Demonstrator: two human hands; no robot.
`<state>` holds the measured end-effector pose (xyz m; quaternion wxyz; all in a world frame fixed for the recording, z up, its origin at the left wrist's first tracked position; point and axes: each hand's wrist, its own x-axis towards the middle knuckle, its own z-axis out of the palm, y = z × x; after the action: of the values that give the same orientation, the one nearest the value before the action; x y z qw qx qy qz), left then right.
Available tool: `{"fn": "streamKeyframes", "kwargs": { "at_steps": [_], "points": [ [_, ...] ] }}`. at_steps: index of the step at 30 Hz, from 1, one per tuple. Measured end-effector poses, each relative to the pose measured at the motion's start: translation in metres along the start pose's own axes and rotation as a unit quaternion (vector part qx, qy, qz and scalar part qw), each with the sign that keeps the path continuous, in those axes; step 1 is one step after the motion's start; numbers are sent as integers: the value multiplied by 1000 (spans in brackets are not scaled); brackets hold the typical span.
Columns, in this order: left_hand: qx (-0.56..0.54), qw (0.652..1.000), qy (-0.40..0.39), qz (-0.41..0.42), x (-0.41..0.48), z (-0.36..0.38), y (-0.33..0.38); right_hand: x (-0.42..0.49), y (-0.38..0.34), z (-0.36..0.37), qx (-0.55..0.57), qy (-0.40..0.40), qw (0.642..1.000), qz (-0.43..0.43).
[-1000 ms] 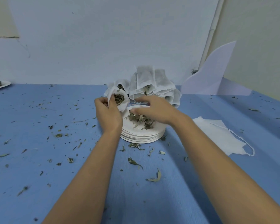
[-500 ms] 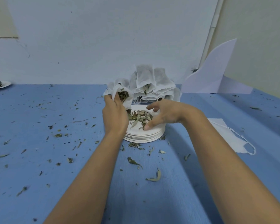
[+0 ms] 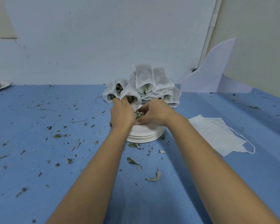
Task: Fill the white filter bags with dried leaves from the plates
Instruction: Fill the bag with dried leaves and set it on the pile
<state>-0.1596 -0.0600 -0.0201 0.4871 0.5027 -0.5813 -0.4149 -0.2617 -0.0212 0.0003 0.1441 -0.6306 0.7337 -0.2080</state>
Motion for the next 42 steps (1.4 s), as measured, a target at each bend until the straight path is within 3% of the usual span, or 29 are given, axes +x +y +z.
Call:
{"fn": "streamKeyframes", "kwargs": {
  "at_steps": [4,12,15,18,21,26,33,37,42],
  "points": [
    [-32,999,0,-12,-4,5,2,-1,-9,6,24,30,999,14],
    [-7,1000,9,-21,-9,18,-1,3,-17,16,-62,71,995,27],
    [1,1000,12,-29,-5,16,-1,5,-18,17,-73,37,997,6],
    [-23,999,9,-35,-1,11,-1,4,-18,7,9,-44,999,7],
    [-62,994,6,-92,6,7,-1,0,-16,-4,67,-78,995,13],
    [-150,976,-9,-158,15,-1,-2,3,-5,-12,-20,-62,997,50],
    [-185,966,-16,-178,16,-3,2,2,-11,17,-10,5,996,-93],
    [-180,969,-8,-166,13,0,2,1,-9,34,28,40,991,-128],
    [-188,965,-7,-185,17,1,-1,2,-2,39,-54,65,987,-136]
  ]
}}
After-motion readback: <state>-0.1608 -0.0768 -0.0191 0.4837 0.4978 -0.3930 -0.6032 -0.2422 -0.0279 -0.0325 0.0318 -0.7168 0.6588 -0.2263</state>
